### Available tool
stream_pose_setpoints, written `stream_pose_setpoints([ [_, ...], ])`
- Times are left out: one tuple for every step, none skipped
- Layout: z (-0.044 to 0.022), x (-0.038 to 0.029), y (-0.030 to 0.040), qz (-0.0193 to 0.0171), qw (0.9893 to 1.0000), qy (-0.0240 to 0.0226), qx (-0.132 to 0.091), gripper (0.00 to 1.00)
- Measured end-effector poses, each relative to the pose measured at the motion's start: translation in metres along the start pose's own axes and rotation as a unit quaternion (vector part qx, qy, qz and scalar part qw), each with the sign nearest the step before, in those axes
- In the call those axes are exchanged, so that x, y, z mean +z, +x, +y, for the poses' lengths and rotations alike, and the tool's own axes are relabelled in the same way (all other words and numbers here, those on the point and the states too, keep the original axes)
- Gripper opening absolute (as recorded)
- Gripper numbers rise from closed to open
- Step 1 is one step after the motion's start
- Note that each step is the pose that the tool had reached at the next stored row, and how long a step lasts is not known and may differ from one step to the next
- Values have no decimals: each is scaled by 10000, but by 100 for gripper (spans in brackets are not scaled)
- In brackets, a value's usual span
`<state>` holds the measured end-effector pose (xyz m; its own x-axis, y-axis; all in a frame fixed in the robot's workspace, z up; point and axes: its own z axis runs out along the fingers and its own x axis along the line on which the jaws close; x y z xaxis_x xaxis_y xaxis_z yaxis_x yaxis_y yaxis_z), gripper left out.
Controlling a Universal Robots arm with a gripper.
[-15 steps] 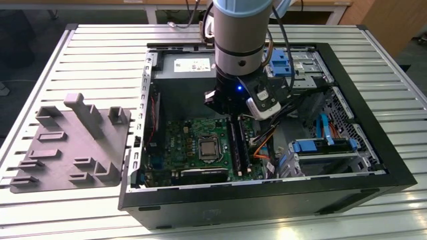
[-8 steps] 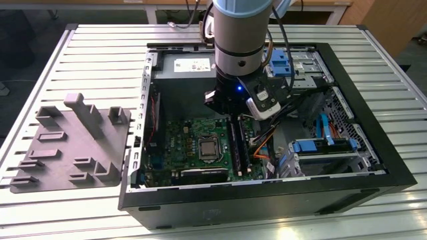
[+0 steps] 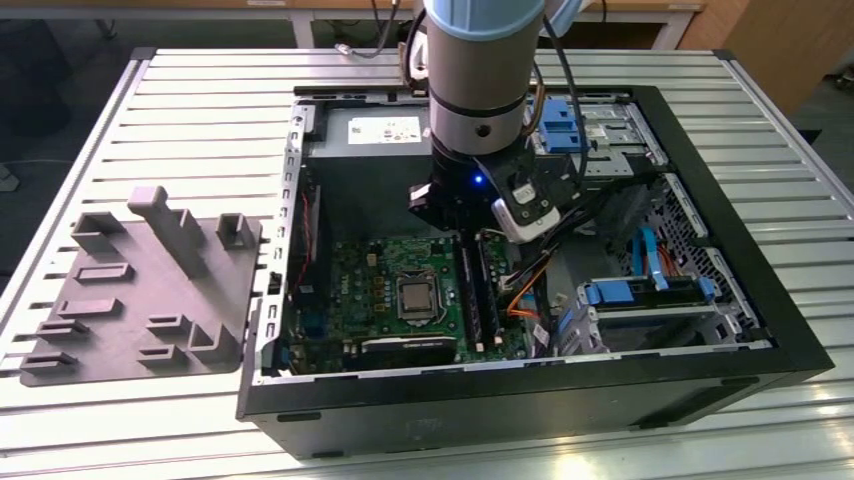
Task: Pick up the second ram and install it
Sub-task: 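Press down the second ram until it locks into place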
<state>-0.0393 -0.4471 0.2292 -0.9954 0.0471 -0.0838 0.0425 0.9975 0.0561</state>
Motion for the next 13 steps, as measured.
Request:
stream_pose_setpoints([
  [0,4,0,0,10000,0,0,11],
  [-1,8,1,0,10000,0,0,11],
  [-1,12,1,0,10000,1,0,11],
  [-1,14,1,0,10000,1,0,11],
  [-1,17,2,0,10000,0,0,11],
  [-1,20,2,0,10000,0,0,11],
  [-1,23,2,0,10000,0,0,11],
  [-1,24,2,0,10000,1,0,11],
  [-1,24,2,0,10000,1,0,11],
  [-2,24,2,1,10000,1,0,11],
  [-1,25,2,0,10000,0,0,11],
  [-1,25,2,0,10000,0,0,11],
  [-1,26,2,0,10000,0,0,11],
])
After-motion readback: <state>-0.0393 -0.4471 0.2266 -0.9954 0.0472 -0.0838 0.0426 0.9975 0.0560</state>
